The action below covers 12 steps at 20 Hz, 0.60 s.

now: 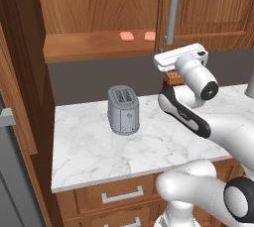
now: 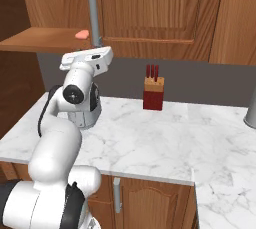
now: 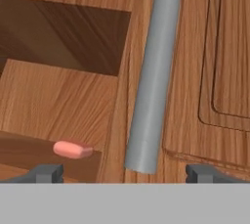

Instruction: Pick up the bar soap and bar soap from the sink, and place them back in the cabinet, and close the cabinet doors.

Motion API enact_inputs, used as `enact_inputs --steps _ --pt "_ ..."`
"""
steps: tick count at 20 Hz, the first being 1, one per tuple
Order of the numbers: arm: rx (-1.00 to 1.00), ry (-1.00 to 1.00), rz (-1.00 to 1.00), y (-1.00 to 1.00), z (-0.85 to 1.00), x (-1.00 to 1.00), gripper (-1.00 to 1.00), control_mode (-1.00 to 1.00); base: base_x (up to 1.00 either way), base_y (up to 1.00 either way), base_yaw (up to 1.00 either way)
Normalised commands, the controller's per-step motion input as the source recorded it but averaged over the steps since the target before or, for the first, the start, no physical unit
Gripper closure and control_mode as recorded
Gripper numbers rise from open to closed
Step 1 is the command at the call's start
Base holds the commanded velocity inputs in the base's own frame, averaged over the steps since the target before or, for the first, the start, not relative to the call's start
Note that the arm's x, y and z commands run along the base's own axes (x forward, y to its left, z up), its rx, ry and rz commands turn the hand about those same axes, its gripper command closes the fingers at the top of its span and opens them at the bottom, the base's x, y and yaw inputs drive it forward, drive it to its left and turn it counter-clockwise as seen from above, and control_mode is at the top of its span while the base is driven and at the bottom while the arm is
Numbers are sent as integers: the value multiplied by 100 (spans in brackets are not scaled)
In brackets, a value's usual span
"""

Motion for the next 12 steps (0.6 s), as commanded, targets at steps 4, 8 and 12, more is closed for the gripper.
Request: enact_inputs --steps 4,8,12 --pt "0 0 -3 0 0 -44 -100 -100 0 0 0" --pt "0 0 -6 0 7 -45 -100 -100 0 0 0" --pt "0 0 -9 0 14 -42 -100 -100 0 0 0"
